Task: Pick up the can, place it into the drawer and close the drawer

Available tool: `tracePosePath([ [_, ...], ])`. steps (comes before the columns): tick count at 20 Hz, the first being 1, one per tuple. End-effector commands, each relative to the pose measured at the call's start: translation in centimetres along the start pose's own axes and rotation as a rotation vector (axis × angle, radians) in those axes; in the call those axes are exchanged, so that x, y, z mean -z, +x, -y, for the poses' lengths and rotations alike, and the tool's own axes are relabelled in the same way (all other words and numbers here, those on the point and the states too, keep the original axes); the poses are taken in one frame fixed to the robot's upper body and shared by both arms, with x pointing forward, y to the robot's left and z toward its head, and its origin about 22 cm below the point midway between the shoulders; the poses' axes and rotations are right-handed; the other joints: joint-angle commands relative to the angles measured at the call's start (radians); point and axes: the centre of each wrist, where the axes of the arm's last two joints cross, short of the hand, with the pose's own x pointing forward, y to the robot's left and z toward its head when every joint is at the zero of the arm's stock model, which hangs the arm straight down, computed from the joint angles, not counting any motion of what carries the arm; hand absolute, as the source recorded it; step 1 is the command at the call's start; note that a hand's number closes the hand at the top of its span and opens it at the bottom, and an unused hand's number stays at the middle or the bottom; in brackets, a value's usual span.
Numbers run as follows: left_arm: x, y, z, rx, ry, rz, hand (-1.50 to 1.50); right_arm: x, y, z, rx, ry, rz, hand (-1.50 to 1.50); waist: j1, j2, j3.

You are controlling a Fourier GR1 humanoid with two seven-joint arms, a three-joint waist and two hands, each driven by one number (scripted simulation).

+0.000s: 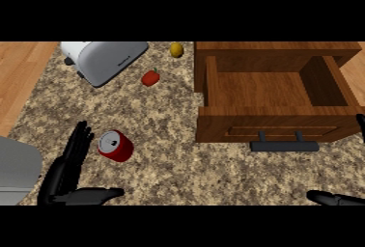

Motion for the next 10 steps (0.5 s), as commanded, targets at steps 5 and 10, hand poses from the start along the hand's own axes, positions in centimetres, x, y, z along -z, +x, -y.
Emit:
tracePosePath([
  [5, 0.6, -3.2, -0.2, 0.005, 0.046, -0.036, -1.5, -1.3, 1.4, 0.4, -0.014, -0.008, 0.004, -1.5, -0.001, 0.0, 0.0],
  [10, 1.4, -4.3, -0.2, 0.006, 0.062, -0.055, -1.5, -1.2, 2.2, 1.2, 0.009, 0.001, -0.003, -1.5, -0.001, -0.001, 0.0],
])
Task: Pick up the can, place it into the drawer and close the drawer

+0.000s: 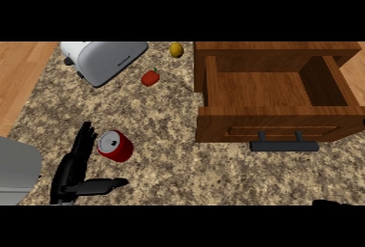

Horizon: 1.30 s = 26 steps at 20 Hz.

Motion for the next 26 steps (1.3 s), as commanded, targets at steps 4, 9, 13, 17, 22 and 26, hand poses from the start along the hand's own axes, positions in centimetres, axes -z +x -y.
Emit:
tracePosePath([
  [4, 0.7, -3.5, -0.9, 0.009, 0.023, -0.025, -1.5, 0.2, 0.8, 2.8, -0.011, -0.01, 0.009, -1.5, -0.001, 0.0, 0.0],
  [9, 3.0, -5.3, -1.8, -0.022, 0.031, -0.04, -1.5, -0.3, 0.9, 0.5, -0.022, 0.004, 0.003, -1.5, -0.002, 0.001, 0.0],
  [13, 4.7, -5.5, 0.7, -0.024, 0.038, -0.054, -1.5, 1.5, 0.5, 1.0, -0.008, -0.003, -0.002, -1.5, -0.001, 0.001, 0.0],
  [17, 4.0, -7.4, -0.3, -0.022, 0.037, -0.05, -1.5, -1.2, 1.8, 1.0, -0.035, 0.008, 0.014, -1.5, -0.004, 0.0, 0.0],
  [22, 5.4, -6.3, -1.6, -0.037, -0.011, -0.015, -1.5, 0.8, -0.2, -0.3, -0.033, -0.019, 0.004, -1.5, 0.002, 0.0, 0.0],
  [26, 6.5, -6.7, -0.1, -0.033, -0.058, -0.018, -1.5, -1.0, 1.5, 1.6, -0.044, -0.01, -0.001, -1.5, -0.004, 0.0, 0.0],
])
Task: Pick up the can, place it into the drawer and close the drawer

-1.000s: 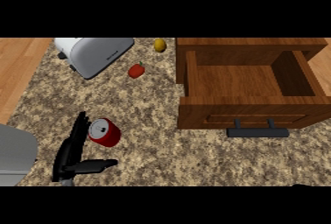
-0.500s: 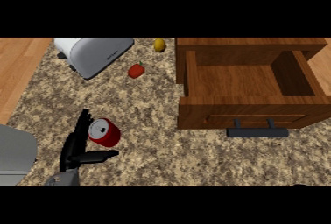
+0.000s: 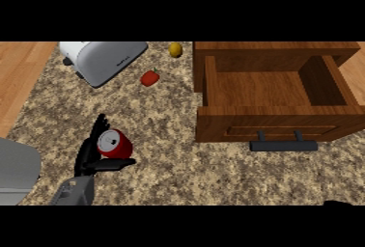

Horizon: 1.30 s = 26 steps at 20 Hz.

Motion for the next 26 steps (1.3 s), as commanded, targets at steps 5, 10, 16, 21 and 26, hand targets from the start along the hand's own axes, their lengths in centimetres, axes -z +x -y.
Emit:
tracePosePath([
  [5, 0.5, -0.9, 1.1, -0.028, -0.128, -0.001, -1.5, 0.8, 0.5, 1.5, 0.018, -0.005, 0.02, -1.5, -0.001, 0.0, 0.0],
  [10, 1.7, 0.0, 1.7, -0.08, -0.174, 0.02, 1.5, 0.2, 0.6, 0.2, -0.011, -0.005, 0.031, -1.5, 0.001, -0.001, 0.0],
  [16, 2.6, 0.2, 3.5, -0.105, -0.221, 0.052, 1.5, 0.5, 1.3, -1.1, 0.002, -0.028, 0.036, -1.5, -0.001, 0.0, 0.0],
  [21, 5.6, 2.6, 5.7, -0.116, -0.073, 0.064, 1.5, 1.5, 1.6, 1.0, -0.023, -0.022, 0.044, -1.5, -0.007, 0.003, 0.0],
  [26, 7.8, 5.1, 6.1, -0.155, -0.041, 0.104, 1.5, 0.0, 2.8, -1.7, -0.025, -0.014, 0.041, -1.5, -0.01, 0.002, -0.001],
])
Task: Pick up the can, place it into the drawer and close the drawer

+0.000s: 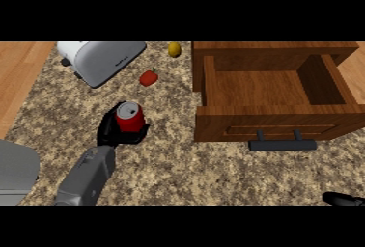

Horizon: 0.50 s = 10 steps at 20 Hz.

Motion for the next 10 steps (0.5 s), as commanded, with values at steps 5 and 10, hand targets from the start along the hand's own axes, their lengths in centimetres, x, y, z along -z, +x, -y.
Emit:
tracePosePath([
  [5, 0.8, 1.1, 3.0, -0.04, -0.047, 0.05, 1.5, -0.4, -0.3, 0.8, -0.009, -0.038, -0.003, -1.5, 0.01, -0.005, 0.001],
  [10, 4.9, 6.8, 6.8, 0.028, -0.091, 0.063, 1.5, -0.1, 0.6, 2.5, -0.029, -0.021, -0.005, -1.5, 0.013, -0.008, 0.001],
])
